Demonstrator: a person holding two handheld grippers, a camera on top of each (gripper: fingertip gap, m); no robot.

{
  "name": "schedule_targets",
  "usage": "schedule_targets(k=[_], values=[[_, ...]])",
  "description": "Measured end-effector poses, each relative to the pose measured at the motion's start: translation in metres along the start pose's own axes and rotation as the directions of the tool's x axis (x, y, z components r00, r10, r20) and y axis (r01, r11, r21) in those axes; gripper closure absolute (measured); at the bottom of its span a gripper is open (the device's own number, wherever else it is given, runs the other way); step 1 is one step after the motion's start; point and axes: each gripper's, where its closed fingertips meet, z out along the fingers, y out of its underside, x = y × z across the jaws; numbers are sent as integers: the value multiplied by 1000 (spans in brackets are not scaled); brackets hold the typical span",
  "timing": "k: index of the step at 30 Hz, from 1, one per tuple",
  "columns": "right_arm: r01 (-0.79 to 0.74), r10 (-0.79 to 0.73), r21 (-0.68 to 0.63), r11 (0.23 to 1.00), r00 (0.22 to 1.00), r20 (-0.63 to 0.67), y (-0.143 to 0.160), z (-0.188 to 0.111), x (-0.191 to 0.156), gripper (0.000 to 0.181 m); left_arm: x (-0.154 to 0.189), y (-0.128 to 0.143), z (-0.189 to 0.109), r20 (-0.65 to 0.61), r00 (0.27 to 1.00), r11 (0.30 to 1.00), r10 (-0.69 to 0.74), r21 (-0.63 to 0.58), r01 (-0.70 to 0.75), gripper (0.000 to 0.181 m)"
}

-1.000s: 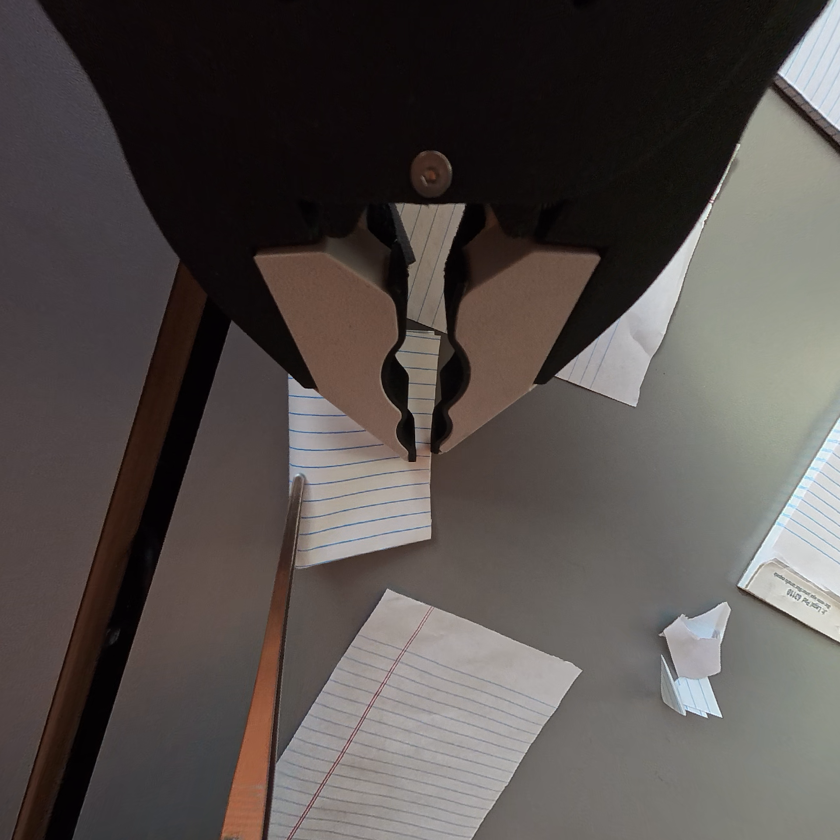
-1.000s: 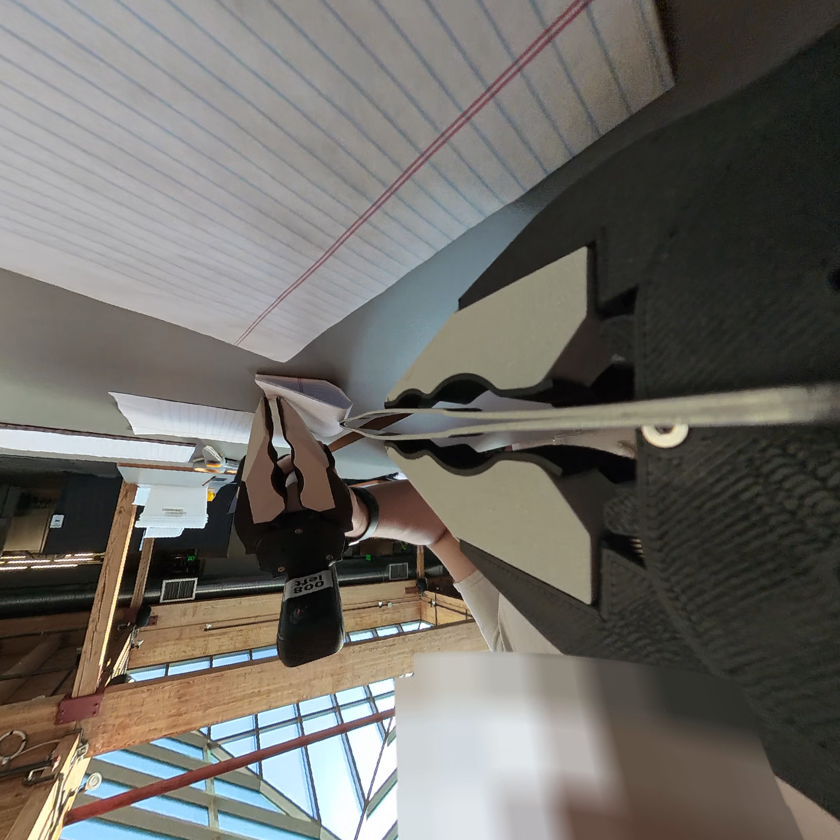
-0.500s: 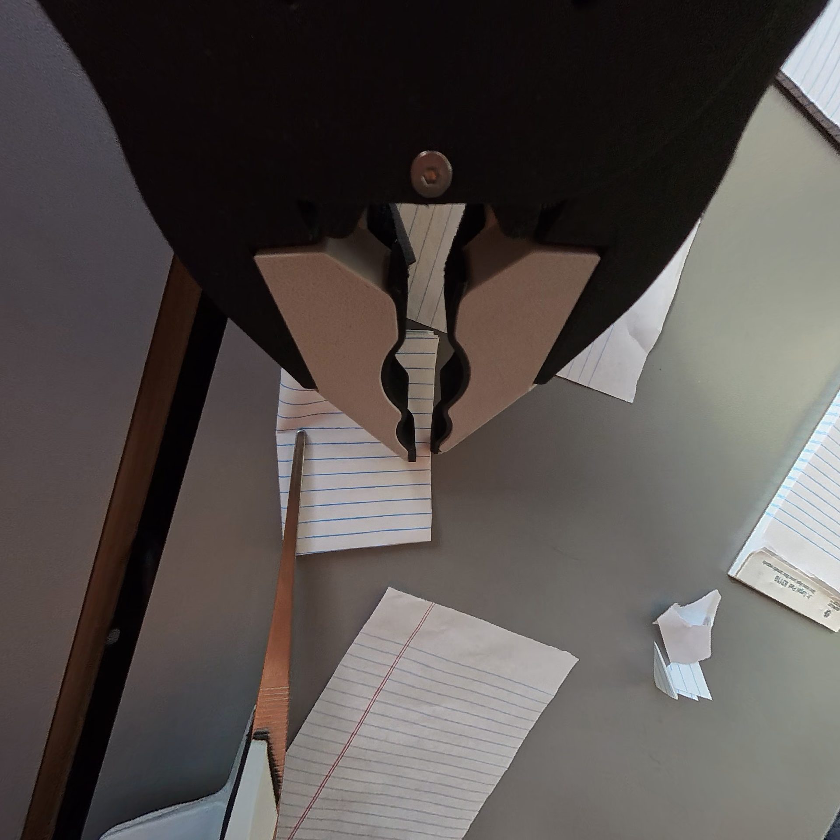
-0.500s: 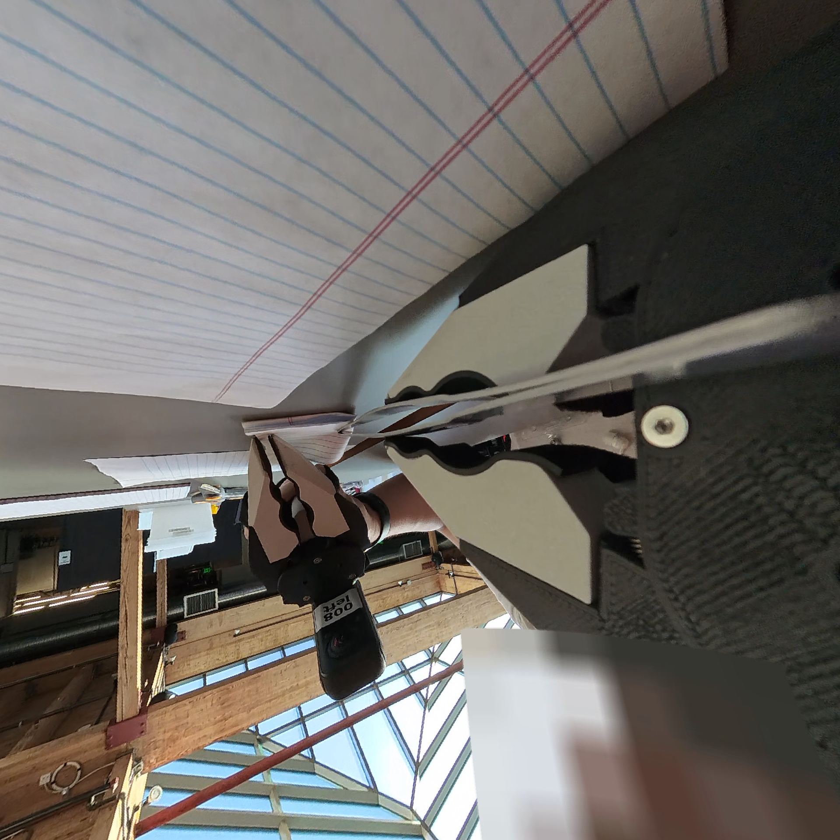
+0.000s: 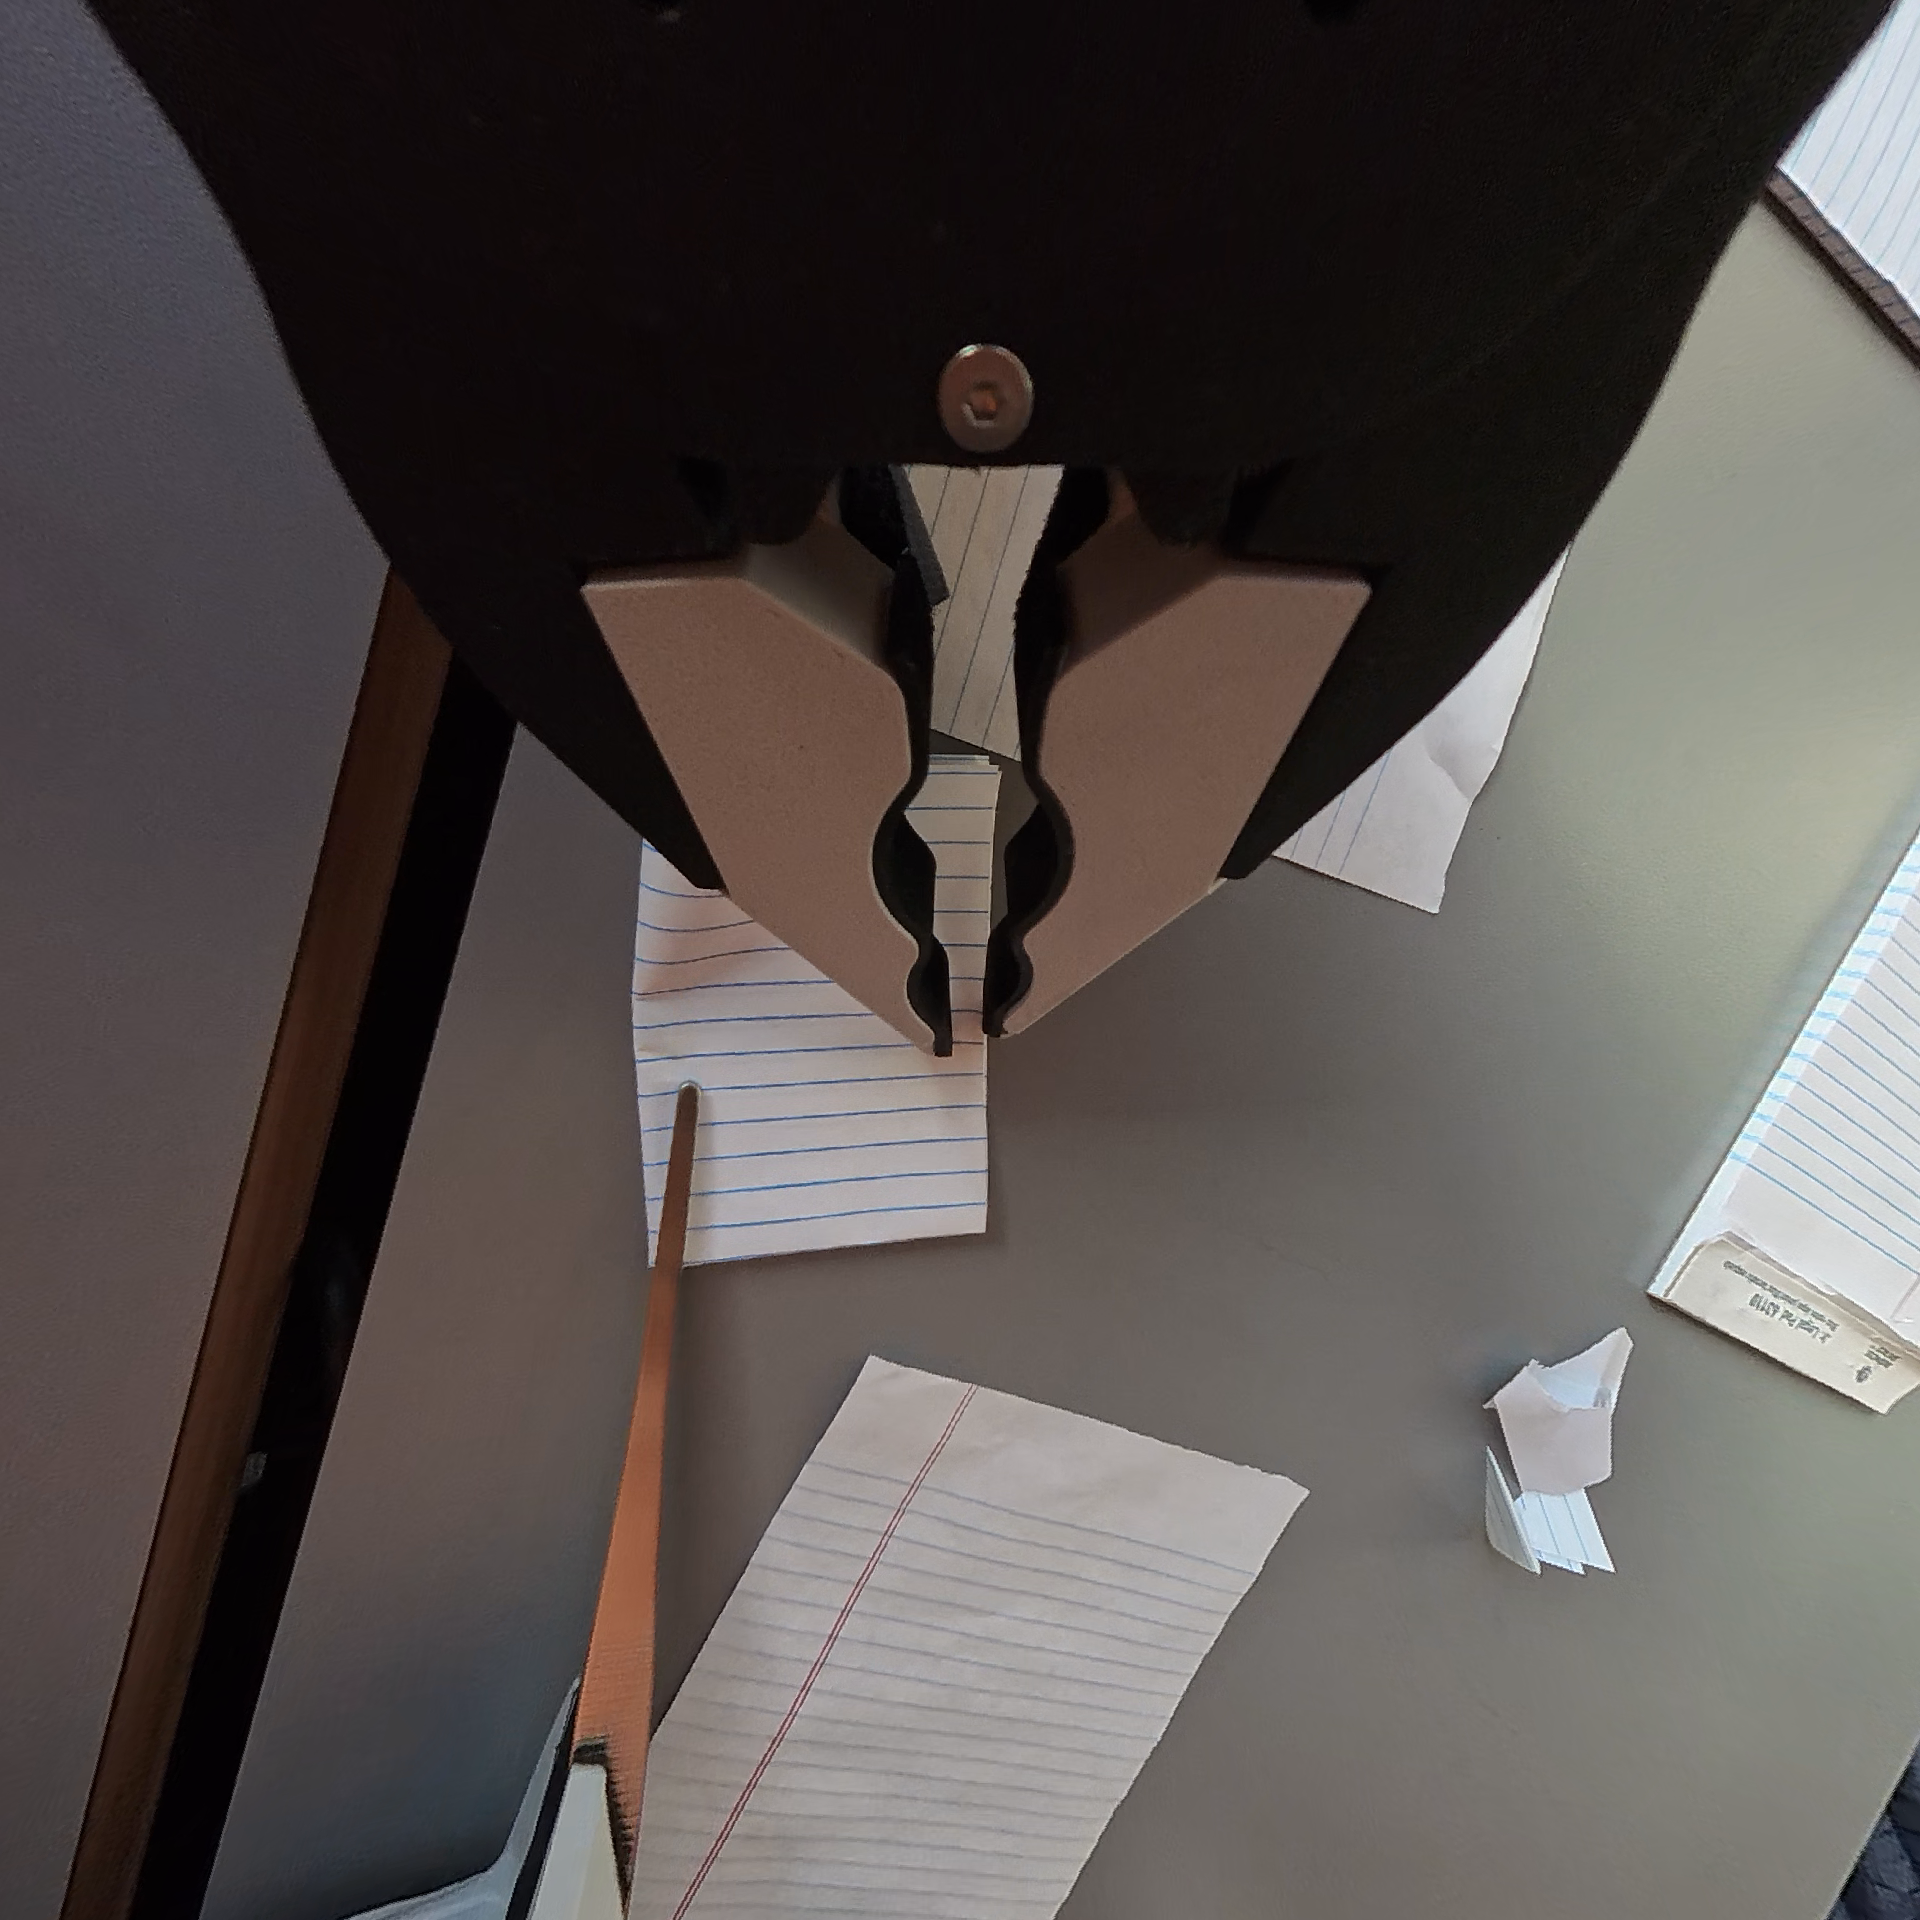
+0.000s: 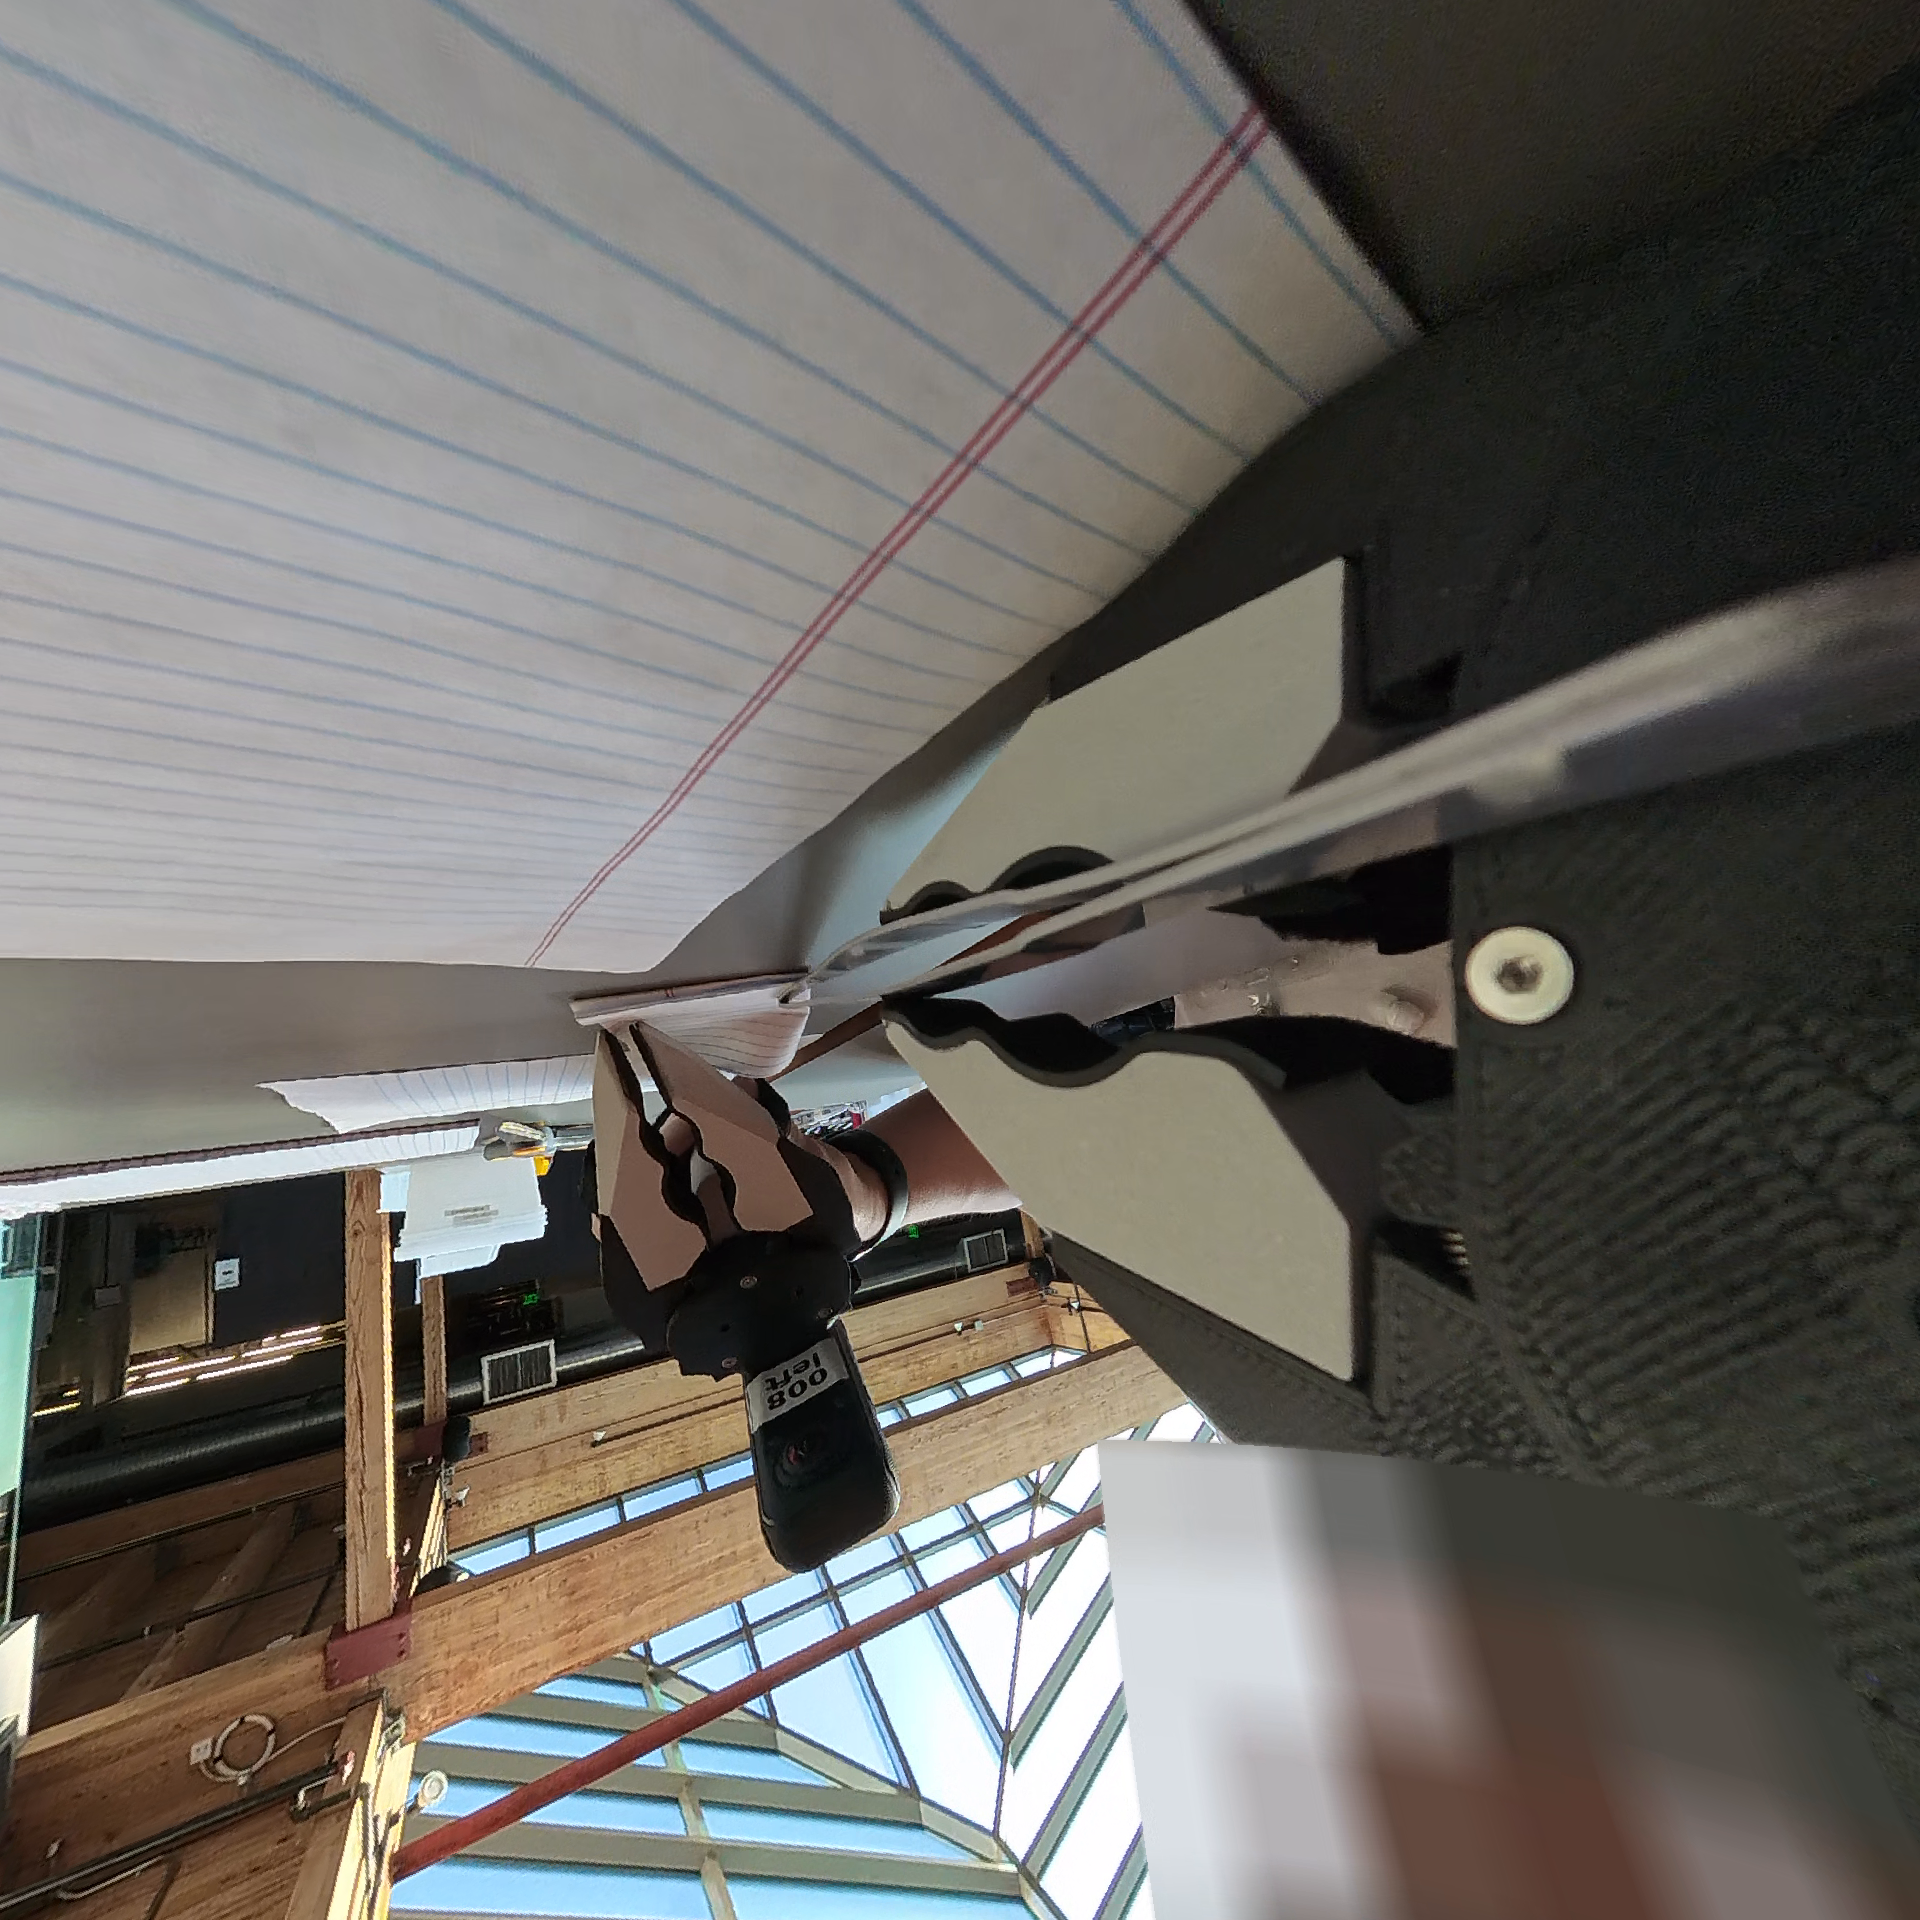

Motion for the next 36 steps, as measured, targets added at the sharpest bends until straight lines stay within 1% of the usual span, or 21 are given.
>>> schedule_targets(k=[10, 15, 22, 31, 36], values=[[27, -27, 29, 999, 1000, -12, 1, -20, 4, 168, 0, 0, 0, -1, 1000, 1000, -13, 1, 13, 176], [18, -18, 16, 1000, 1000, -2, -1, -20, 5, 168, 0, 0, 0, -1, 1000, 1000, -10, -2, 10, 176], [25, -25, -23, 999, 1000, 6, 0, -4, 1, 168, 0, 0, 0, -6, 1000, 1000, -17, 0, 17, 176], [43, -43, -41, 998, 999, 5, 5, 22, -8, 168, 0, 0, 0, -6, 1000, 1000, -12, -3, 12, 176], [22, -21, -40, 999, 999, 30, 2, 28, -12, 169, 1, -1, 0, -9, 1000, 1000, -12, 3, 12, 178]])
